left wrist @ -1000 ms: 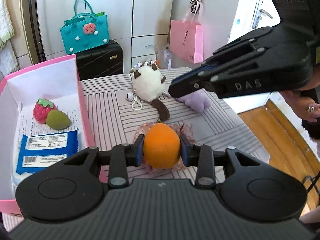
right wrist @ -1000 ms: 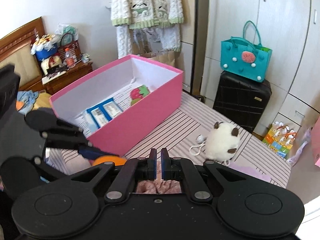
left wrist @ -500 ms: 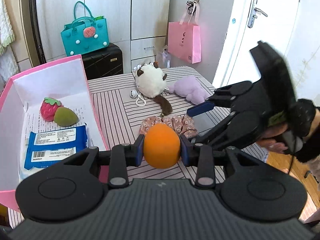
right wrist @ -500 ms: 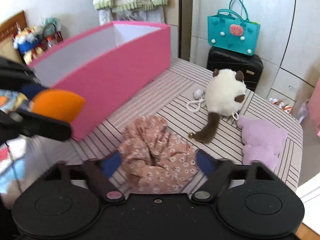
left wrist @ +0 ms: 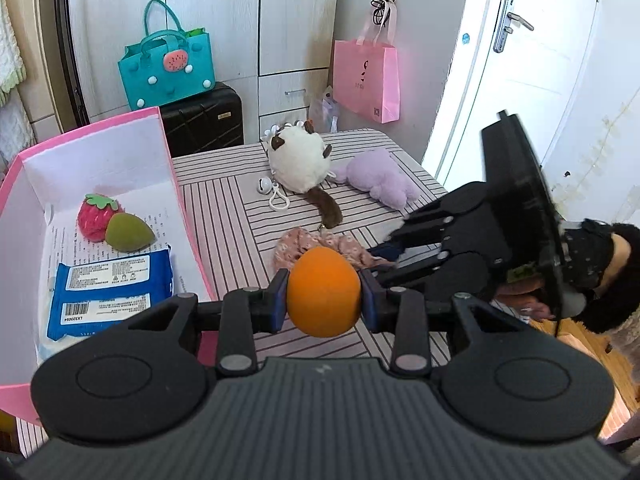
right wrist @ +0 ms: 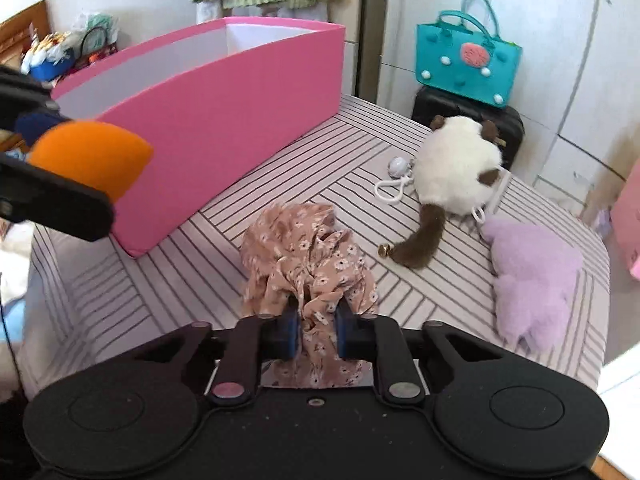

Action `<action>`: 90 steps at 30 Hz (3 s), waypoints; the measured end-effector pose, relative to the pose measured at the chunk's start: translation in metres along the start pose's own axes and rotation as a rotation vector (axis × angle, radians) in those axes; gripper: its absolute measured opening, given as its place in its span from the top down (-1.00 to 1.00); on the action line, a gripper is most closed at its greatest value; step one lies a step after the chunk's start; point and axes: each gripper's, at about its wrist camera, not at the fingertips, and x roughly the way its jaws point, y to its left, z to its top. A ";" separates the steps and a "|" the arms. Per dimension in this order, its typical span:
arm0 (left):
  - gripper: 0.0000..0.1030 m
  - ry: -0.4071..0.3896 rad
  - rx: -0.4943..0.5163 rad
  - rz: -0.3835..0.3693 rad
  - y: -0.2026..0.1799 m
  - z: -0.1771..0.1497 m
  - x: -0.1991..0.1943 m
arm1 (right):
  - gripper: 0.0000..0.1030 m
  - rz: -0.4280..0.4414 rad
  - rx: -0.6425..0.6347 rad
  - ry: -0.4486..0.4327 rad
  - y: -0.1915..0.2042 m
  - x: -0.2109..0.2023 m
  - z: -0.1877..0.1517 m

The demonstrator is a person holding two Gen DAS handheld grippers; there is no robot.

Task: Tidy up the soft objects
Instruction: 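Lift the orange ball with the left tool while the right tool lifts the scrunchie, then carry the orange ball and scrunchie over the pink box with both tools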

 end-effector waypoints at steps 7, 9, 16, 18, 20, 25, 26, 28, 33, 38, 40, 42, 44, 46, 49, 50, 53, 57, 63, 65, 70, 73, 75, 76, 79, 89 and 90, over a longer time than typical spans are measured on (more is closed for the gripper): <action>0.32 0.013 -0.002 -0.009 0.000 -0.003 -0.006 | 0.67 0.027 0.037 0.016 0.006 -0.030 -0.004; 0.32 0.024 0.010 -0.012 -0.001 -0.005 -0.009 | 0.67 0.025 0.039 0.025 0.011 -0.038 -0.003; 0.32 0.051 0.024 -0.051 -0.004 -0.014 -0.025 | 0.67 0.051 0.017 0.024 0.037 -0.065 -0.007; 0.32 0.048 0.023 -0.049 -0.005 -0.019 -0.029 | 0.67 0.058 0.010 0.021 0.042 -0.070 -0.008; 0.32 0.054 0.018 -0.051 -0.004 -0.023 -0.034 | 0.65 0.055 -0.008 0.010 0.050 -0.077 -0.009; 0.32 0.076 0.003 -0.068 0.001 -0.031 -0.048 | 0.64 0.075 -0.056 -0.007 0.068 -0.093 -0.008; 0.32 0.074 0.004 -0.067 0.002 -0.032 -0.051 | 0.64 0.080 -0.058 -0.011 0.071 -0.096 -0.007; 0.32 0.069 0.006 -0.058 0.004 -0.034 -0.058 | 0.64 0.084 -0.062 -0.020 0.074 -0.101 -0.004; 0.32 0.065 0.002 -0.057 0.013 -0.037 -0.075 | 0.63 0.106 -0.061 -0.051 0.080 -0.112 0.005; 0.32 0.039 0.006 -0.037 0.024 -0.036 -0.089 | 0.63 0.107 -0.088 -0.091 0.086 -0.117 0.017; 0.32 0.007 -0.020 -0.034 0.033 -0.036 -0.096 | 0.62 0.107 -0.083 -0.105 0.088 -0.116 0.022; 0.32 -0.019 -0.043 -0.027 0.043 -0.035 -0.102 | 0.62 0.111 -0.078 -0.115 0.087 -0.113 0.028; 0.32 -0.039 -0.056 -0.005 0.054 -0.034 -0.105 | 0.62 0.113 -0.073 -0.121 0.085 -0.109 0.034; 0.31 -0.051 -0.074 0.020 0.065 -0.032 -0.107 | 0.61 0.118 -0.066 -0.126 0.083 -0.104 0.043; 0.32 -0.064 -0.101 0.051 0.082 -0.028 -0.106 | 0.61 0.130 -0.066 -0.138 0.081 -0.098 0.055; 0.32 -0.068 -0.106 0.061 0.088 -0.026 -0.105 | 0.61 0.133 -0.070 -0.145 0.081 -0.096 0.059; 0.32 -0.077 -0.104 0.098 0.102 -0.018 -0.101 | 0.61 0.132 -0.081 -0.171 0.080 -0.088 0.074; 0.31 -0.073 -0.080 0.159 0.121 0.000 -0.086 | 0.61 0.121 -0.093 -0.197 0.080 -0.073 0.094; 0.31 -0.010 -0.056 0.202 0.152 0.026 -0.050 | 0.61 0.069 -0.104 -0.220 0.073 -0.043 0.127; 0.31 0.003 -0.032 0.243 0.156 0.031 -0.037 | 0.61 0.045 -0.111 -0.225 0.071 -0.033 0.139; 0.31 0.054 0.002 0.268 0.168 0.044 -0.003 | 0.61 0.002 -0.132 -0.198 0.066 0.002 0.169; 0.31 0.122 -0.062 0.197 0.182 0.051 0.016 | 0.61 -0.011 -0.145 -0.161 0.066 0.026 0.184; 0.31 0.157 -0.085 0.191 0.189 0.053 0.028 | 0.61 -0.018 -0.149 -0.140 0.064 0.041 0.193; 0.31 0.165 -0.084 0.204 0.191 0.052 0.032 | 0.61 -0.028 -0.154 -0.131 0.064 0.047 0.196; 0.30 0.182 -0.066 0.239 0.195 0.052 0.042 | 0.61 -0.050 -0.170 -0.113 0.064 0.064 0.205; 0.22 0.176 -0.086 0.251 0.205 0.054 0.050 | 0.50 -0.122 -0.235 -0.068 0.072 0.095 0.210; 0.22 0.170 -0.107 0.256 0.209 0.055 0.050 | 0.41 -0.113 -0.229 -0.072 0.071 0.094 0.209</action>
